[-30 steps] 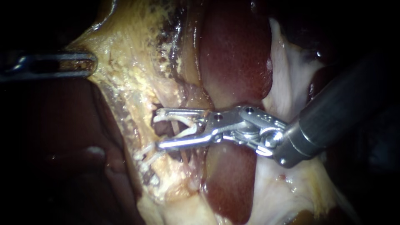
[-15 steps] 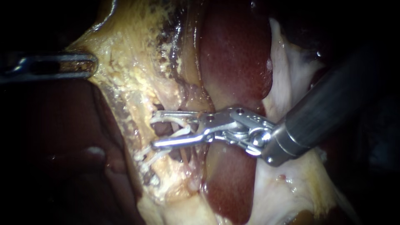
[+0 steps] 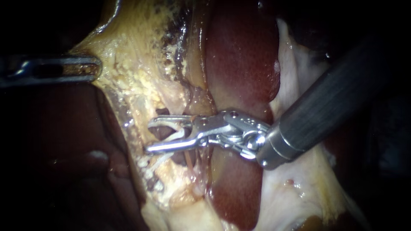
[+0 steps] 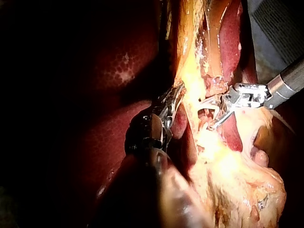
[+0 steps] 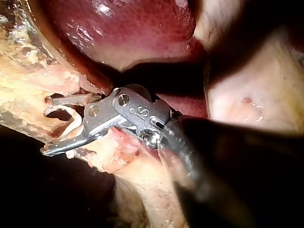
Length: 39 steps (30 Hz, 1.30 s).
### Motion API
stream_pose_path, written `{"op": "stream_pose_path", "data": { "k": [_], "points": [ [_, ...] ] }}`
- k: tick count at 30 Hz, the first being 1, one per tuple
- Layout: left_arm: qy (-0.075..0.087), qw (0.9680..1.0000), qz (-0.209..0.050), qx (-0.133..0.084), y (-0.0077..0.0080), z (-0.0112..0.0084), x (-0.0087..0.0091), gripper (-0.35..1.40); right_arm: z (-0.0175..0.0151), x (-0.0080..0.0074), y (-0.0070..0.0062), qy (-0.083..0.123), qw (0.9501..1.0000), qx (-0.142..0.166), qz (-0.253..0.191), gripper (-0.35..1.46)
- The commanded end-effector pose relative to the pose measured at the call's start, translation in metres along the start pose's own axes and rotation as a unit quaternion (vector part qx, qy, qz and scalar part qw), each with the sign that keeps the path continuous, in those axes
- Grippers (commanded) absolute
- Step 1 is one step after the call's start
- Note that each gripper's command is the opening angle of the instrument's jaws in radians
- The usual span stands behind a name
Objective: Clipping third clip left tube
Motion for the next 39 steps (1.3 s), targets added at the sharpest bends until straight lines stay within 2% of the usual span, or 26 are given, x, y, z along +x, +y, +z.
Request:
{"op": "stream_pose_path", "data": {
  "k": [1,4,17,30,39],
  "points": [
    [0.000,1.0000,-0.003,0.000,-0.0001,-0.0002,-0.0001,-0.35,-0.0003,0.0001,0.0001,-0.011,0.9999,-0.003,-0.001,0.55],
    [0.000,1.0000,-0.005,0.002,-0.0004,-0.0008,-0.0006,-0.35,-0.0008,0.0000,0.0004,-0.021,0.9997,-0.010,0.005,0.55],
    [-0.003,1.0000,-0.003,0.003,-0.0008,-0.0009,-0.0006,-0.35,0.0004,0.0003,0.0011,-0.022,0.9996,-0.011,0.011,0.55],
    [-0.004,1.0000,-0.003,0.003,-0.0007,-0.0008,-0.0005,-0.35,0.0007,0.0010,0.0005,0.015,0.9977,0.061,0.026,0.56],
    [-0.004,1.0000,-0.003,0.003,-0.0005,-0.0007,-0.0005,-0.35,0.0002,0.0023,-0.0010,0.036,0.9931,0.102,0.046,0.57]
  ]
}}
